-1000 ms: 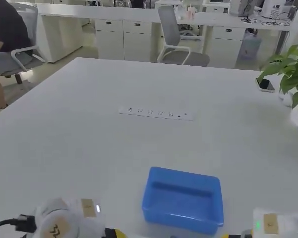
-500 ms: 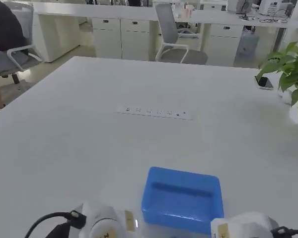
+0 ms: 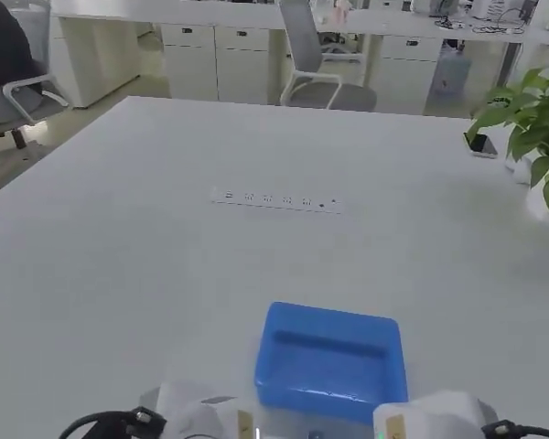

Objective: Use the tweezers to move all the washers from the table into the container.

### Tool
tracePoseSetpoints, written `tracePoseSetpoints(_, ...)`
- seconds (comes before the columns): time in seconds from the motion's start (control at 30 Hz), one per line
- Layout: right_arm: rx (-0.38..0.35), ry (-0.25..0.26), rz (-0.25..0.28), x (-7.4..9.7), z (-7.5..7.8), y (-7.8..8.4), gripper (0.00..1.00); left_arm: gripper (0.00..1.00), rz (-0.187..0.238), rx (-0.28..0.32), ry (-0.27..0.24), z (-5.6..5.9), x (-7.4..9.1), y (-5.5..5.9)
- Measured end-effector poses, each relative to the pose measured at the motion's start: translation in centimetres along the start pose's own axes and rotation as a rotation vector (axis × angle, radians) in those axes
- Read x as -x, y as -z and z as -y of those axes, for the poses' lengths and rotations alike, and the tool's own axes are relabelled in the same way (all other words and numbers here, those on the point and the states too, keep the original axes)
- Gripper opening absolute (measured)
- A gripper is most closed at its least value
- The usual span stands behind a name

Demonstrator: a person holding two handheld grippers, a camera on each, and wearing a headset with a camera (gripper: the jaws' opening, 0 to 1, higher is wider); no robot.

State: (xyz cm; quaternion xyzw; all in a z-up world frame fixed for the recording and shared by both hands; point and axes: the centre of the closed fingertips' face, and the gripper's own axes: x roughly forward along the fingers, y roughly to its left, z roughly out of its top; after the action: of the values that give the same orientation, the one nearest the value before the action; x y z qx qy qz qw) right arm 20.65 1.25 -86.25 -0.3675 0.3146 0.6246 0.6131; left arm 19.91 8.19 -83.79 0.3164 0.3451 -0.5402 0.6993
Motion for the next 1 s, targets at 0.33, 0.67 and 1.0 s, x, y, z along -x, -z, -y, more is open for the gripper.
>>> tracePoseSetpoints(0.33, -0.034, 0.039, 0.1, 0.7, 0.5, -1.9, 0.07, 0.0, 0.074, -0.042, -0.05, 0.1, 4.4, -4.2)
tracePoseSetpoints(0.67, -0.032, 0.097, 0.165, 0.6, 1.4, -3.6, 0.06, 0.0, 0.09, -0.114, -0.087, 0.5, 5.9, -6.4)
tracePoseSetpoints(1.0, -0.083, 0.106, 0.238, 0.4, 1.7, -5.0, 0.07, 0.0, 0.074, -0.161, -0.091, 0.1, 6.7, -7.0)
